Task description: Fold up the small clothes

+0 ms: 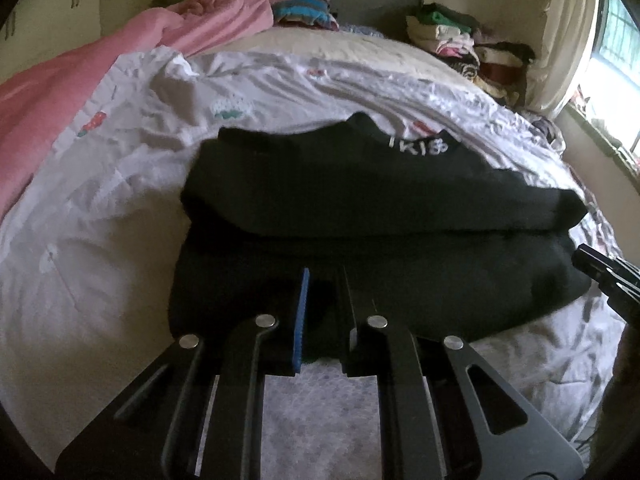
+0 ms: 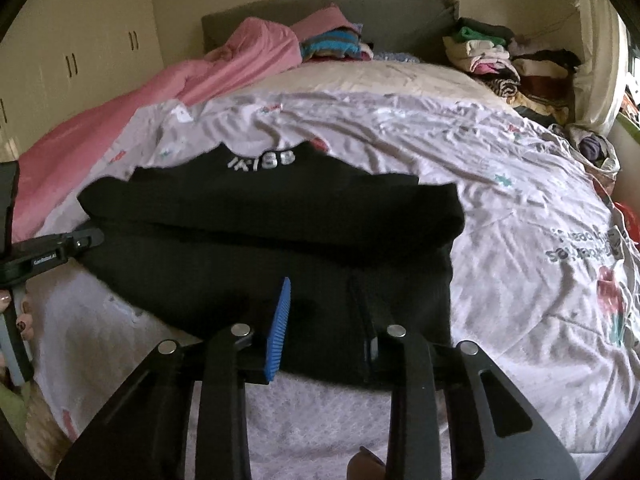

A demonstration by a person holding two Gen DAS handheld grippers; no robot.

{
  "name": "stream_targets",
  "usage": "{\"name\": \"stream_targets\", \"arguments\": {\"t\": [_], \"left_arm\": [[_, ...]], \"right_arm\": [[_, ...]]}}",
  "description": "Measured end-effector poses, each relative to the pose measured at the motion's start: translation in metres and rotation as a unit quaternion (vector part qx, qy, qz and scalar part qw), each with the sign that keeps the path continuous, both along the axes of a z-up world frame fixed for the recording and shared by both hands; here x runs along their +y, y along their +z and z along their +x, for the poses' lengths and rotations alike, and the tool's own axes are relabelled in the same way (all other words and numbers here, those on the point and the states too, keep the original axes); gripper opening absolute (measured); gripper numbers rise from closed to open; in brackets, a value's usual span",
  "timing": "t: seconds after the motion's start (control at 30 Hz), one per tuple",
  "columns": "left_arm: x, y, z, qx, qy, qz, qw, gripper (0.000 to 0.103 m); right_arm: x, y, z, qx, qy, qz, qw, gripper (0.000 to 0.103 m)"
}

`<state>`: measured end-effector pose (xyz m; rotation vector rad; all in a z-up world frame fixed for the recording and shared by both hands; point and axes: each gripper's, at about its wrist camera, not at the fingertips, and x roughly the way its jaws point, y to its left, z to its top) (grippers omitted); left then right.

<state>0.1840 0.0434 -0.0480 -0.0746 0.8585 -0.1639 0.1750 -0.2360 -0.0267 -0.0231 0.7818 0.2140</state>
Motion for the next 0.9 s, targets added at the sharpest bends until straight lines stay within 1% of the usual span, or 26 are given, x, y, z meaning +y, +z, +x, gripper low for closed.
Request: {"name": "stream_targets", "arguments": {"t": [0.1, 0.17, 0.3, 0.47, 0.63, 0.77, 0.9], "left_arm": [[0.000, -0.004, 0.007, 0.001, 0.001, 0.007, 1.0000, 0.006], [0.000, -0.005, 0.012, 0.000, 0.002, 0.010, 0.9999, 0.006], [0.000, -0.007, 0.025, 0.002, 0.009, 0.012, 0.9999, 0.006], [-0.003, -0.009, 0.046, 0.005, 0.011, 0.021, 0.9997, 0.006], [-0.003, -0.007, 0.065, 0.002, 0.015, 0.019, 0.9997, 0.006], [0.003, -0.002, 0.079, 0.001, 0.025, 0.004, 0.9997, 0.006], [0.014, 0.006, 0.094, -0.003, 0.050, -0.019, 0.9986, 0.007]], "right_arm": [[0.000, -0.013, 0.010, 0.020, -0.013, -0.013, 1.000, 0.028], [-0.002, -0.021, 0.020, 0.034, -0.021, -0.010, 0.999, 0.028], [0.000, -0.026, 0.032, 0.032, -0.022, -0.016, 0.999, 0.028], [0.002, -0.032, 0.056, 0.040, -0.027, -0.017, 0.999, 0.028], [0.003, -0.029, 0.075, 0.037, -0.026, -0.016, 0.999, 0.028], [0.001, -0.025, 0.091, 0.033, -0.031, -0.014, 0.999, 0.027], [-0.003, -0.021, 0.105, 0.026, -0.040, -0.017, 0.999, 0.027]]}}
